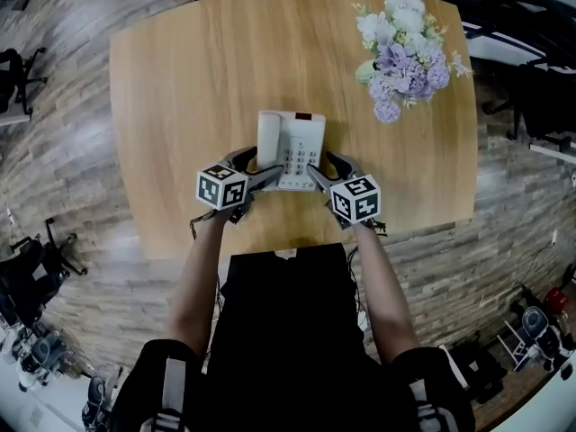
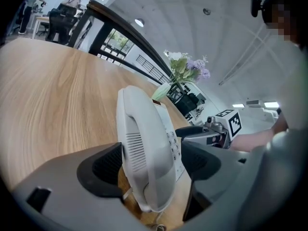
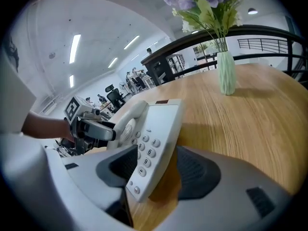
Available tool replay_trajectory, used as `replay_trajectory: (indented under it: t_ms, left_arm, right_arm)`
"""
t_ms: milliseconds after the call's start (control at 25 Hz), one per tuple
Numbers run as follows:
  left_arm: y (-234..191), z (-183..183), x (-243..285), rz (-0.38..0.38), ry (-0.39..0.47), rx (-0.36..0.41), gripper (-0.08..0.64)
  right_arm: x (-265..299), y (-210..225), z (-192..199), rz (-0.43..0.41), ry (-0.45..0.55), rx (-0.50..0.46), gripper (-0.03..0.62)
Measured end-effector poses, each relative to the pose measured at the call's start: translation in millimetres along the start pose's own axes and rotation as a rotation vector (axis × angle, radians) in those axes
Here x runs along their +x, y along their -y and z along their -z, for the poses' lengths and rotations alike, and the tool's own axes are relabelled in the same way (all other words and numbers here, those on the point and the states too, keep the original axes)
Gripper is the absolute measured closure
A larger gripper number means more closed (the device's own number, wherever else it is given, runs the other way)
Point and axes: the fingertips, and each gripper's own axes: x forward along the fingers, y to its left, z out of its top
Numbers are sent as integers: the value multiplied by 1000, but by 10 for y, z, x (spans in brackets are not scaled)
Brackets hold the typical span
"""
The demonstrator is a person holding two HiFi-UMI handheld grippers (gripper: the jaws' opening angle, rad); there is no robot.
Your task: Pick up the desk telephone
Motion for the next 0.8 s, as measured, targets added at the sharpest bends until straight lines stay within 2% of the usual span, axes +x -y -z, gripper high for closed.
replay_trajectory:
  t_ms: [560,800]
  left_arm:
    - [-78,0,97,-7,-20,1,195]
    - [-86,10,116,13,-35,-4,190]
  right_arm:
    - [230,-23,57,-77,-19,99,345]
    - [259,-9,85,-75,-28,98,345]
